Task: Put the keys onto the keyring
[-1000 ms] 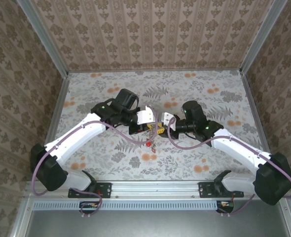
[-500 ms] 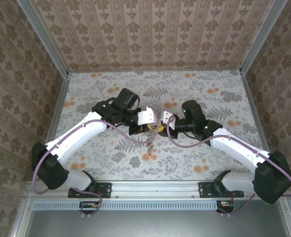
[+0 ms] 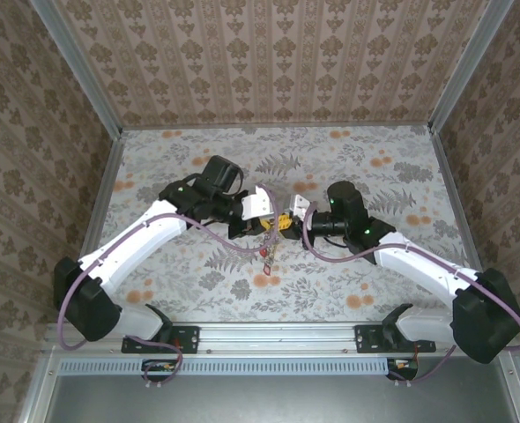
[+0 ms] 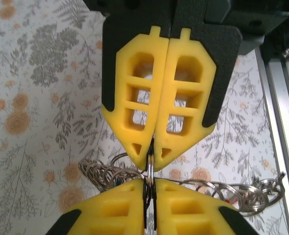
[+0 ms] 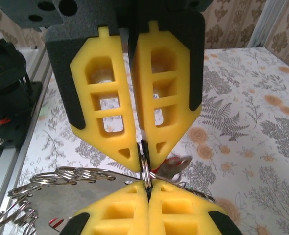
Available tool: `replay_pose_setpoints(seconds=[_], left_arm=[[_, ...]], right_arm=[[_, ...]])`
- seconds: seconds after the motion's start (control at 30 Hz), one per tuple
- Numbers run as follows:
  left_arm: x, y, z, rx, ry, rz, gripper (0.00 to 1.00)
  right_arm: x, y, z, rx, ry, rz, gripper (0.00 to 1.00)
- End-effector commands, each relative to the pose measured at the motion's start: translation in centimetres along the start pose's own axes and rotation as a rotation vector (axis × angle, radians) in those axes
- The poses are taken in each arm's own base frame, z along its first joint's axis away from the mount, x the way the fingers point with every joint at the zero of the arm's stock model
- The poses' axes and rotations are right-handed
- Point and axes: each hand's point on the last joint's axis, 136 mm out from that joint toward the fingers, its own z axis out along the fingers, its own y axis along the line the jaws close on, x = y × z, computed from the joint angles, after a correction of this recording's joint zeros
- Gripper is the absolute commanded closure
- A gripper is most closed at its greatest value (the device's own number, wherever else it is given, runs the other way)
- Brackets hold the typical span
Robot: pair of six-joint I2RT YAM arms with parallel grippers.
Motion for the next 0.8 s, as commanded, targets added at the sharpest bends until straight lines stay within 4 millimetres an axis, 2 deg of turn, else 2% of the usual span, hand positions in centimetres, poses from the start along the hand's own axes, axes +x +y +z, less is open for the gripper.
replay_pose_setpoints(seconds=[0.0, 0.2, 0.33, 0.37, 0.47, 0.53, 0.63, 0.7, 0.77], left_arm=[[-1.5, -0.6, -0.9, 0.025, -0.136, -0.008, 0.83], [-0.4, -0.6, -0.6, 0.044, -0.153, -0.049, 0.82], [-0.3, -0.1, -0.7, 0.033, -0.17, -0.064, 0.84], [-0.6, -0.1, -0.9, 0.03, -0.182, -0.059, 0.85], [-1.4, 0.2, -1.4, 0.015, -0.219, -0.041, 0.99], [-1.8, 0.5, -1.9, -0.006, -0.231, -0.03, 1.0], [-2.0, 0.7, -2.6, -0.04, -0.227, -0.018, 1.0], [-1.8, 0.8, -2.9, -0.06, -0.202, -0.021, 1.0], [-1.5, 0.9, -3.0, -0.073, -0.174, -0.025, 1.0]], right_arm=[[-4.8, -0.5, -0.9, 0.04, -0.235, -0.032, 1.0], [-7.1, -1.5, -2.4, 0.118, -0.441, 0.017, 1.0], [-7.7, -1.7, -2.8, 0.13, -0.509, 0.047, 1.0], [-7.7, -1.6, -2.7, 0.117, -0.513, 0.054, 1.0], [-7.4, -0.9, -1.9, 0.054, -0.507, 0.075, 1.0], [-6.4, -0.3, -1.1, 0.022, -0.444, 0.068, 1.0], [-3.5, 0.7, 0.0, 0.015, -0.256, -0.017, 0.89], [-1.6, 0.9, 0.0, 0.019, -0.112, -0.089, 0.88], [-0.6, 0.9, -0.4, 0.028, -0.025, -0.139, 0.87]])
